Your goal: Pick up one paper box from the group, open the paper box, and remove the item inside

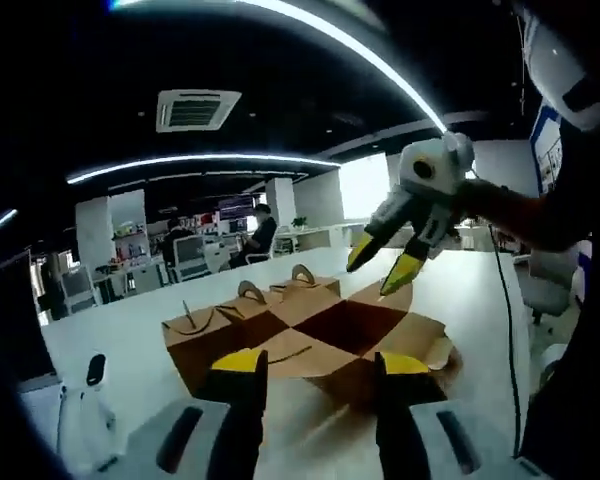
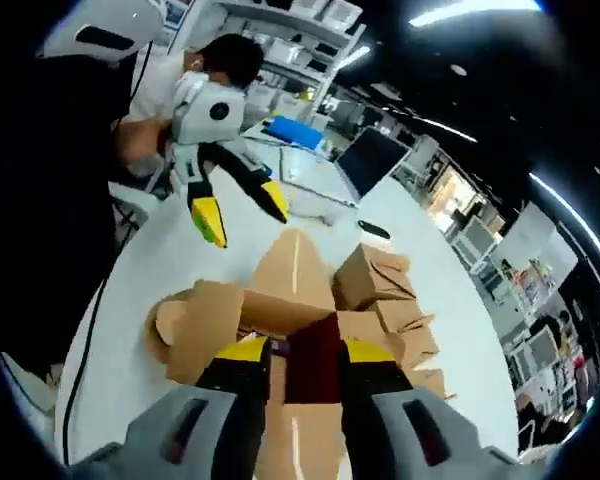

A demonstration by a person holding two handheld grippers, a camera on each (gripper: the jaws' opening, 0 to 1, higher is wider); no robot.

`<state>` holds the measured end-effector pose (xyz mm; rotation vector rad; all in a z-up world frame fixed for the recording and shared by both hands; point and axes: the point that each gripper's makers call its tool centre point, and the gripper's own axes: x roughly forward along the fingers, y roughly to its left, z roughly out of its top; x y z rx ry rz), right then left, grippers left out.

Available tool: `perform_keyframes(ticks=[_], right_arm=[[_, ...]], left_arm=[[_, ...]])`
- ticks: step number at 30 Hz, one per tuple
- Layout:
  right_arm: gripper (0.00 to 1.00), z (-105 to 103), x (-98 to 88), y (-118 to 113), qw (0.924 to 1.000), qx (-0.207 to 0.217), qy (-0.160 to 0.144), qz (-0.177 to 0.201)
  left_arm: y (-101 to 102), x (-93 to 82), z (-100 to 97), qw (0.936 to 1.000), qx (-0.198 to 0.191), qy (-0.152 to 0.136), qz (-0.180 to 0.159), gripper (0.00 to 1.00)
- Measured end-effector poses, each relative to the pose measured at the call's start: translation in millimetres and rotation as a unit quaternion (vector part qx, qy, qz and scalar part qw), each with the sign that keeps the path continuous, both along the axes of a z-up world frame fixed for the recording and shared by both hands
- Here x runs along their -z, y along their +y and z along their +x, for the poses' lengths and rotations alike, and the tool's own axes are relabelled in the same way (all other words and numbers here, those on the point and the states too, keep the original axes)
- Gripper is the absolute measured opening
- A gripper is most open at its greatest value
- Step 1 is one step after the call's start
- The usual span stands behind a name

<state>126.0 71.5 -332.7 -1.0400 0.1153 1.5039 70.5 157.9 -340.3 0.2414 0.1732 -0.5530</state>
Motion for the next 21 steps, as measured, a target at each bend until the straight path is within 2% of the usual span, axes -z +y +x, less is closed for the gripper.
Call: perform_keyframes(ticks=[1,3,5,7,8,10,11,13,17,21], right_arm=[[0.29,-2.4,8.6,4.9,0.9988,-0.034,-0.017,-0.032],[0.28,-1.7,21.9,11.1,0.994,-0.07,-0.038,-0.075],[0.28,-2.1,35.0,17.5,0.9892,-0.094,-0.034,-0.107],[0.27,-2.4,44.6,21.6,0.983,-0.12,-0.044,-0.132],[0.27,-2.7,52.2,23.3,0.9758,-0.146,-0.057,-0.153],[0.26,-5.3,64.6,21.3,0.9613,-0.183,-0.077,-0.191],[0.25,-8.3,70.5,20.3,0.955,-0.199,-0.078,-0.205],[0.24,-10.1,79.9,20.2,0.9497,-0.212,-0.069,-0.22],[0.24,-7.8,89.3,26.0,0.9483,-0.217,-0.065,-0.222],[0.24,-5.4,100.2,22.3,0.9422,-0.227,-0.055,-0.24]], left_arm=[[-0.1,-0.6,-1.9,1.0,0.0,-0.001,-0.001,0.44],[2.8,-2.6,-3.5,0.9999,-0.002,-0.001,-0.01,0.44],[4.3,-3.5,-5.5,0.9996,-0.005,0.002,-0.028,0.44],[6.2,-0.5,-7.4,0.9997,-0.007,0.004,-0.025,0.44],[13.3,2.8,-6.7,0.9998,-0.018,0.003,-0.005,0.44],[21.2,5.6,-6.7,0.9996,-0.028,0.005,0.005,0.44],[24.7,5.2,-7.5,0.9995,-0.031,0.005,0.004,0.44],[32.4,3.2,-8.9,0.9992,-0.039,0.006,-0.004,0.44],[41.9,1.6,-10.9,0.9986,-0.052,0.006,-0.009,0.44],[44.4,10.1,-12.5,0.9984,-0.054,0.016,-0.001,0.44]])
